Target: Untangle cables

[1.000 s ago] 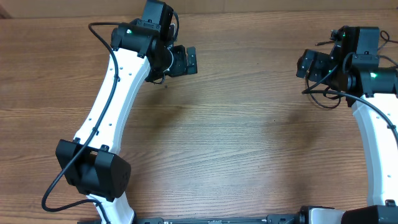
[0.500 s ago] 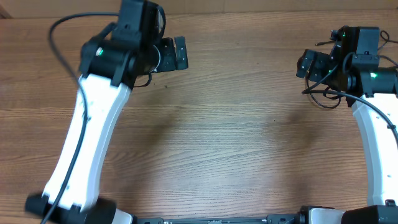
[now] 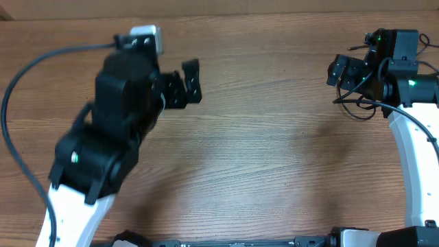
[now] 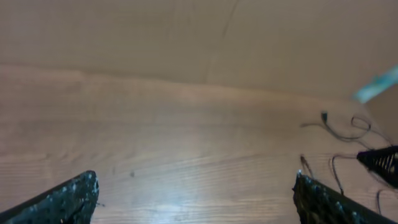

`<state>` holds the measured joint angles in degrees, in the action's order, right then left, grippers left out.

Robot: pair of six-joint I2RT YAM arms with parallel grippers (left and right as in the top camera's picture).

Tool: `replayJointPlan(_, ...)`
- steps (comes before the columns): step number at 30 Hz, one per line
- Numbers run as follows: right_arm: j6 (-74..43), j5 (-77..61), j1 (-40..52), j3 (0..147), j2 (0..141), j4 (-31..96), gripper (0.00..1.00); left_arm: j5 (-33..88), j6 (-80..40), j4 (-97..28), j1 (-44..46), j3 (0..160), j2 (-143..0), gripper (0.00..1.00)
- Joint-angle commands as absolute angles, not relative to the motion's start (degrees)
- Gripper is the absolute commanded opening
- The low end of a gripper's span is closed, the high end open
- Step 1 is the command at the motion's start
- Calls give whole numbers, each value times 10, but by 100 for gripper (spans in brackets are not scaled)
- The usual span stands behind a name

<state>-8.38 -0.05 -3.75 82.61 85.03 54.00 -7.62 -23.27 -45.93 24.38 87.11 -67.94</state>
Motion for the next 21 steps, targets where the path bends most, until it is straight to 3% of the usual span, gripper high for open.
replayJointPlan(1,-88,-1,-37,840,850,537,100,-98,-207,-385,243,761,-612,100)
replayJointPlan(13,-88,-1,-37,840,851,537,100,-64,-197,6,227,375,-394,100)
replayJointPlan(21,-88,-1,-37,840,851,537,100,0,-212,108,147,204,-268,100)
